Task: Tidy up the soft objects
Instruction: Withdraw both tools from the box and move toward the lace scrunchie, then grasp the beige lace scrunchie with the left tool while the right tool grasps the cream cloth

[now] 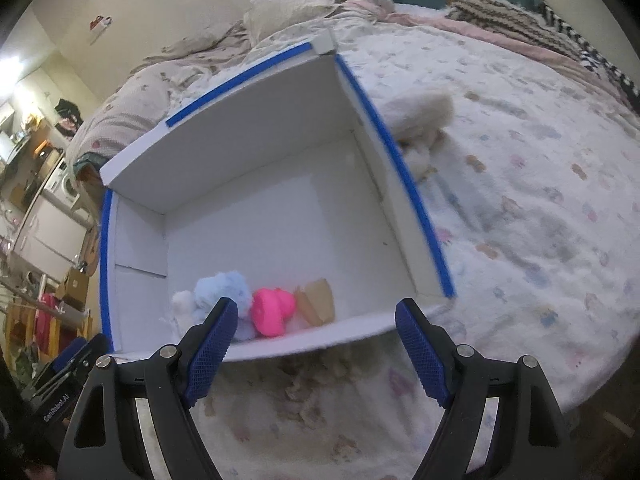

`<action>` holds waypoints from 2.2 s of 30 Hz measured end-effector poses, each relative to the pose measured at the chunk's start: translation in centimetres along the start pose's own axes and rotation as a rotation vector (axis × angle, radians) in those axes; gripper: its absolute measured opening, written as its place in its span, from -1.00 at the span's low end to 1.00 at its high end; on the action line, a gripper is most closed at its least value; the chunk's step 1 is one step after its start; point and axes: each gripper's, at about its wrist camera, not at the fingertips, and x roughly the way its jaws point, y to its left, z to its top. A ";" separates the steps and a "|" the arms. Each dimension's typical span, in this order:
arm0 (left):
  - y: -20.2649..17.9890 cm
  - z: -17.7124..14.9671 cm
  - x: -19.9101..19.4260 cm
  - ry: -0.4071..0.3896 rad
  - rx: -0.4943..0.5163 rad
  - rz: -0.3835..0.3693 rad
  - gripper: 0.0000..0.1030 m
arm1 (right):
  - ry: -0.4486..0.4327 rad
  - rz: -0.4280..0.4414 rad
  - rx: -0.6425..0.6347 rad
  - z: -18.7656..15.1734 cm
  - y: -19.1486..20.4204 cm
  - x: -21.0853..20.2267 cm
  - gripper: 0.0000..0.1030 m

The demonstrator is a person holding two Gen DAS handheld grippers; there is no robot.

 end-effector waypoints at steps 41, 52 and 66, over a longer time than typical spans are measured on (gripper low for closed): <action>-0.4 -2.9 2.0 0.115 0.035 -0.034 0.32 | 0.317 -0.065 -0.010 -4.0 -1.2 9.9 -0.70; -9.0 -4.4 5.3 0.207 0.154 -0.138 0.32 | 0.208 -0.065 0.033 -4.3 -3.4 4.7 -0.72; -16.0 -7.1 11.7 0.370 0.337 -0.265 -0.48 | 0.173 -0.062 0.093 -4.5 -7.7 1.5 -0.73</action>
